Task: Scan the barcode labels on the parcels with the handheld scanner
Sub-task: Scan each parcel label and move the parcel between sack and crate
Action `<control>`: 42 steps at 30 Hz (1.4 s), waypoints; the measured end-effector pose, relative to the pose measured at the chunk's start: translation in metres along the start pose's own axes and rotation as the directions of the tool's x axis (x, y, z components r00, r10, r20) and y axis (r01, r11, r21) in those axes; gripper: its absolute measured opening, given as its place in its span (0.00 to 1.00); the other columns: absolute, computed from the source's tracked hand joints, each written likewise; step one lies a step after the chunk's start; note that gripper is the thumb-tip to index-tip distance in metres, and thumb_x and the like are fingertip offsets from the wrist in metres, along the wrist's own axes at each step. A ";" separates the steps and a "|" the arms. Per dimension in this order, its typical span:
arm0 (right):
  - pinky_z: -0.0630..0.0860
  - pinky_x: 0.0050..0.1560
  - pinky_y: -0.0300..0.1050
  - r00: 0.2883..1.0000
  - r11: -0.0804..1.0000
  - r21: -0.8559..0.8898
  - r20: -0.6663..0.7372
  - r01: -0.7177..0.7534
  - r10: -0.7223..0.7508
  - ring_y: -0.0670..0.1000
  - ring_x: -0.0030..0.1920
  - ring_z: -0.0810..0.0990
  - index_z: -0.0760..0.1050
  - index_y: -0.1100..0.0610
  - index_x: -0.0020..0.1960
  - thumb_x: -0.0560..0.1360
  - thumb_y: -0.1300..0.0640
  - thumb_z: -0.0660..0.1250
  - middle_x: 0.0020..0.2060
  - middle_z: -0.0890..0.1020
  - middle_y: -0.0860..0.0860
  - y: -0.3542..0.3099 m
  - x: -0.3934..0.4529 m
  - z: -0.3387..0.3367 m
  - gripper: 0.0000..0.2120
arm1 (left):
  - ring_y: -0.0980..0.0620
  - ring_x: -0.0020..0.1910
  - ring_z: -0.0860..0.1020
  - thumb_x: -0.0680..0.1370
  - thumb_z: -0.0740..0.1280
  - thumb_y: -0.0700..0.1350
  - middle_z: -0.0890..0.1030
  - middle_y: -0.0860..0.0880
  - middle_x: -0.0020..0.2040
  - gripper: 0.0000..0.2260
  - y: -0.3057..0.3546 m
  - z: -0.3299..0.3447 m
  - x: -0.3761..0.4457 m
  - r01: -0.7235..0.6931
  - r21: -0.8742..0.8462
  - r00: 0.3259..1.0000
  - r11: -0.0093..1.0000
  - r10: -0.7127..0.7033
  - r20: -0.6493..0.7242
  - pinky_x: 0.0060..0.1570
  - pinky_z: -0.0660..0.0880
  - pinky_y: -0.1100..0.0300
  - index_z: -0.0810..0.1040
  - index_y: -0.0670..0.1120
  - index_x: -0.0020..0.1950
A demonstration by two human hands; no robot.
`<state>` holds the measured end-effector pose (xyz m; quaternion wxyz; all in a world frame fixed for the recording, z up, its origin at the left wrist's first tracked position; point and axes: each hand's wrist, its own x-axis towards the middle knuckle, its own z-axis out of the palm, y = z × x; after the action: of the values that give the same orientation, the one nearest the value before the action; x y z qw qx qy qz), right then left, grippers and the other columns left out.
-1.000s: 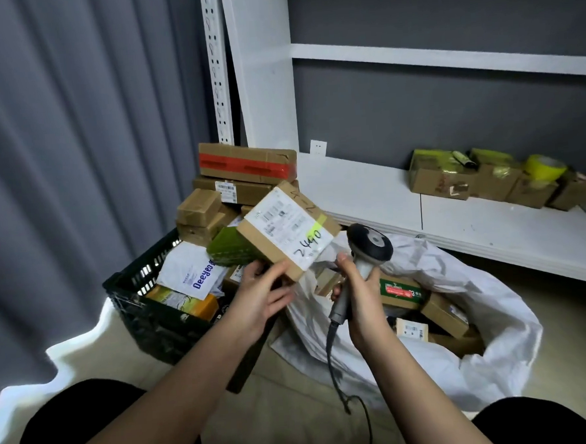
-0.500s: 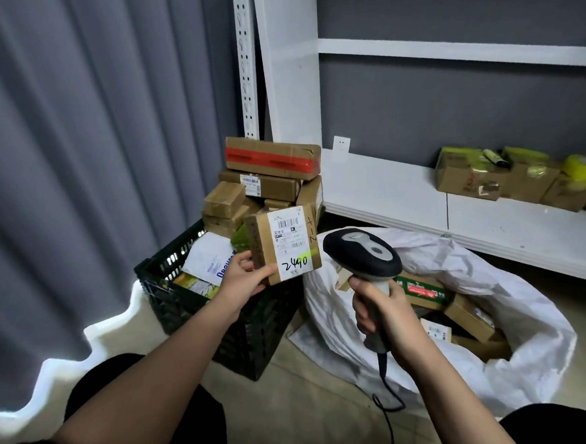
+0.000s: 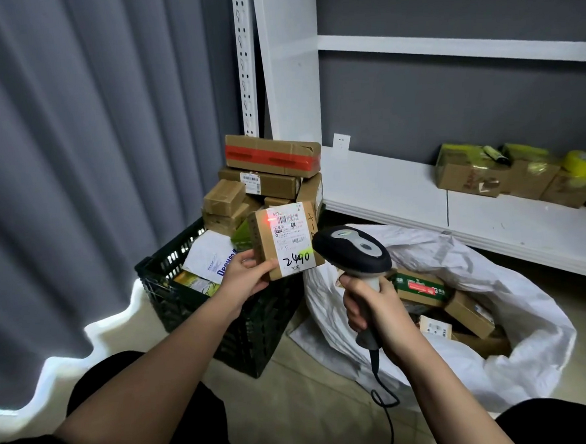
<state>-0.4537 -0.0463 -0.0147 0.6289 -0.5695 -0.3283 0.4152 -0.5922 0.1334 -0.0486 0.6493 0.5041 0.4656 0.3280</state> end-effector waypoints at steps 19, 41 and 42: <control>0.62 0.24 0.39 0.992 0.997 0.075 -0.121 0.029 -0.020 0.49 0.22 0.64 0.69 0.58 0.46 0.79 0.60 0.66 0.26 0.70 0.53 0.004 0.012 -0.034 0.06 | 0.47 0.50 0.82 0.75 0.71 0.48 0.80 0.45 0.58 0.24 0.000 0.034 0.015 0.089 0.149 0.993 0.985 -0.100 0.069 0.42 0.80 0.58 0.68 0.45 0.68; 0.62 0.24 0.37 0.799 0.958 0.254 -0.600 0.134 0.047 0.49 0.22 0.64 0.65 0.57 0.50 0.78 0.60 0.63 0.27 0.69 0.51 0.041 0.053 -0.253 0.06 | 0.41 0.55 0.77 0.75 0.67 0.58 0.71 0.41 0.62 0.31 -0.050 0.252 0.099 -0.351 0.916 0.892 -0.195 0.229 0.391 0.38 0.68 0.54 0.59 0.46 0.71; 0.62 0.24 0.38 0.808 0.958 0.260 -0.586 0.119 0.058 0.48 0.22 0.65 0.66 0.57 0.51 0.78 0.59 0.64 0.26 0.69 0.50 0.041 0.055 -0.252 0.07 | 0.42 0.54 0.77 0.75 0.67 0.58 0.71 0.42 0.61 0.32 -0.056 0.255 0.102 -0.364 0.897 0.886 -0.250 0.203 0.416 0.38 0.69 0.54 0.59 0.46 0.72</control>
<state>-0.2123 -0.1085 -0.0926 0.7812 -0.5680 -0.0636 0.2510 -0.3201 0.1198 -0.1156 -0.0362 0.9237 0.3803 -0.0278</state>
